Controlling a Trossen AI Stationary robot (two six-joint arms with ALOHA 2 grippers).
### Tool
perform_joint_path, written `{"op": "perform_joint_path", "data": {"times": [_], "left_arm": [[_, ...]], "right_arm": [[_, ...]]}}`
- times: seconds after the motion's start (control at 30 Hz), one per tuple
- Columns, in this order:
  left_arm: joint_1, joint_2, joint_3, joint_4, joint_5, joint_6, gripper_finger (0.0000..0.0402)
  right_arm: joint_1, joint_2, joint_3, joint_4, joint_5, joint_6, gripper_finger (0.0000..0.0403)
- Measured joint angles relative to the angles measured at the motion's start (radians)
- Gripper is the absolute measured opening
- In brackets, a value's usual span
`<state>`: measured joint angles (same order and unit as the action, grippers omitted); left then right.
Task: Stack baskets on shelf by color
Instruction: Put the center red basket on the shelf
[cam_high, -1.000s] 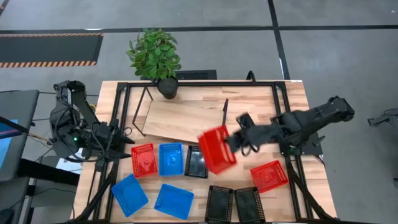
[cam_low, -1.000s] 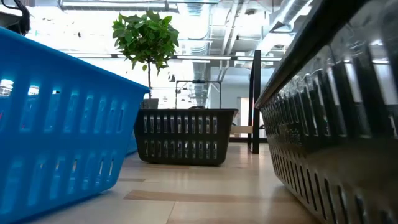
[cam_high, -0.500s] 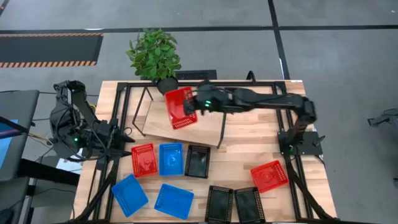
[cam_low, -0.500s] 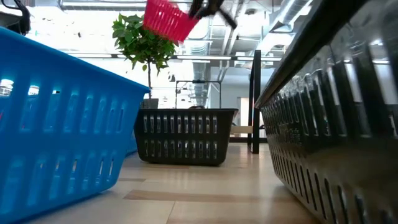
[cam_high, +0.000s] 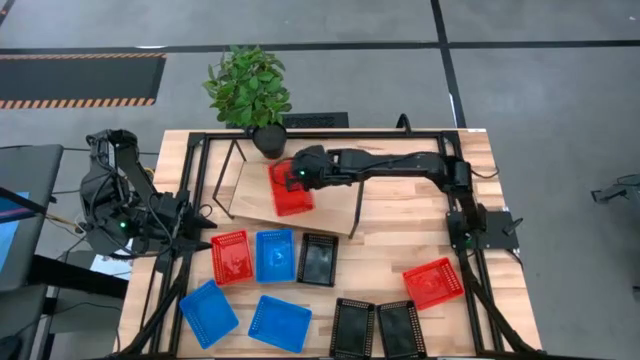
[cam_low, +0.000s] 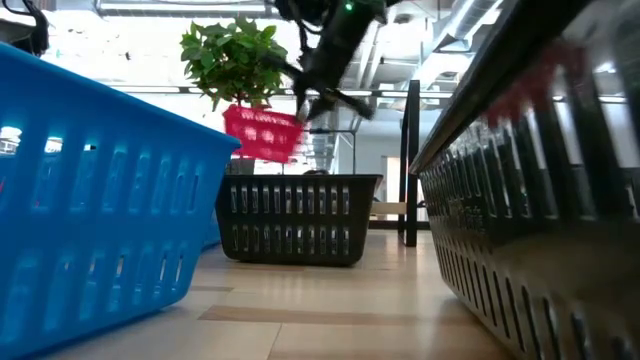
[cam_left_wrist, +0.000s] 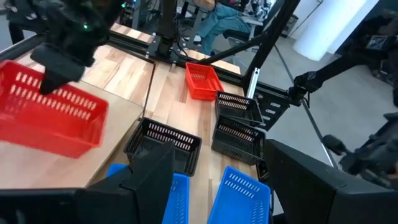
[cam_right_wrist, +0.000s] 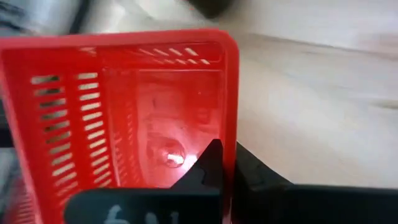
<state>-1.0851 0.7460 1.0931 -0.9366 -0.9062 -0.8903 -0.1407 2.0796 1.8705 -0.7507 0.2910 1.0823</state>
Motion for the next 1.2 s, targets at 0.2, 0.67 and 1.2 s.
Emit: {"op": "perform_joint_path", "data": {"times": [0.2, 0.67, 1.2], "left_arm": [[0.0, 0.001, 0.0, 0.0, -0.007, 0.002, 0.0237], [0.0, 0.001, 0.0, 0.0, -0.007, 0.001, 0.0237], [0.0, 0.002, 0.0, -0.008, 0.013, -0.047, 0.0237]], "right_arm": [[-0.011, 0.04, 0.002, -0.028, -0.043, 0.054, 0.0029], [-0.024, 0.083, 0.003, -0.075, -0.069, 0.065, 0.006], [-0.045, 0.072, 0.095, -0.136, -0.057, -0.134, 0.0154]]}}
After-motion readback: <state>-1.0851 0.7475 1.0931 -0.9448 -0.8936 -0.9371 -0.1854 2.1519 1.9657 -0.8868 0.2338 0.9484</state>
